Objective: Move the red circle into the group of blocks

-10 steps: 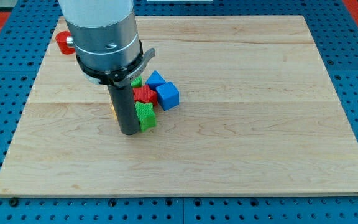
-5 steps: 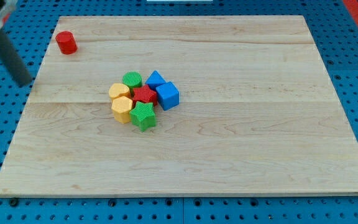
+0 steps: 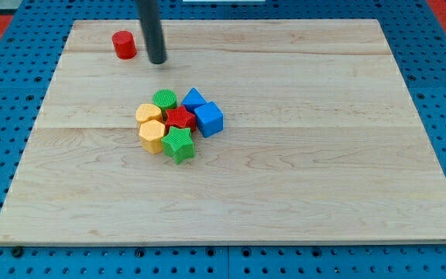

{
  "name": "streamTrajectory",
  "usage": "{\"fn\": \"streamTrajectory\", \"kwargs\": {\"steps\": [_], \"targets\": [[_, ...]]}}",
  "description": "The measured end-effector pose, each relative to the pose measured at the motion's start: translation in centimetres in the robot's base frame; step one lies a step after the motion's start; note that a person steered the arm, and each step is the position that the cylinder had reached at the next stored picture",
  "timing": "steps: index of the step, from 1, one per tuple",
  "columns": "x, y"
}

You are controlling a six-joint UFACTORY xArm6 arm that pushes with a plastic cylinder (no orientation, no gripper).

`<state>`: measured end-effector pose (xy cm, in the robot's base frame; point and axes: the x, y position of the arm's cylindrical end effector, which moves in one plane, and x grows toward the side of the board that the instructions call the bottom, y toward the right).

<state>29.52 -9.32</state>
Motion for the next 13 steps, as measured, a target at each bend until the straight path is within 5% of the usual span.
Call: {"fn": "streamTrajectory", "kwargs": {"steps": [1, 3, 4, 5, 6, 8, 10, 13], "targets": [[0.0, 1.3], [2.7, -12.9], [-4.9, -16.9], [-7.1, -12.9], [-1.9, -6.1], [-0.7, -3.3], [4.1, 10.3], [8.1, 13.8]]}}
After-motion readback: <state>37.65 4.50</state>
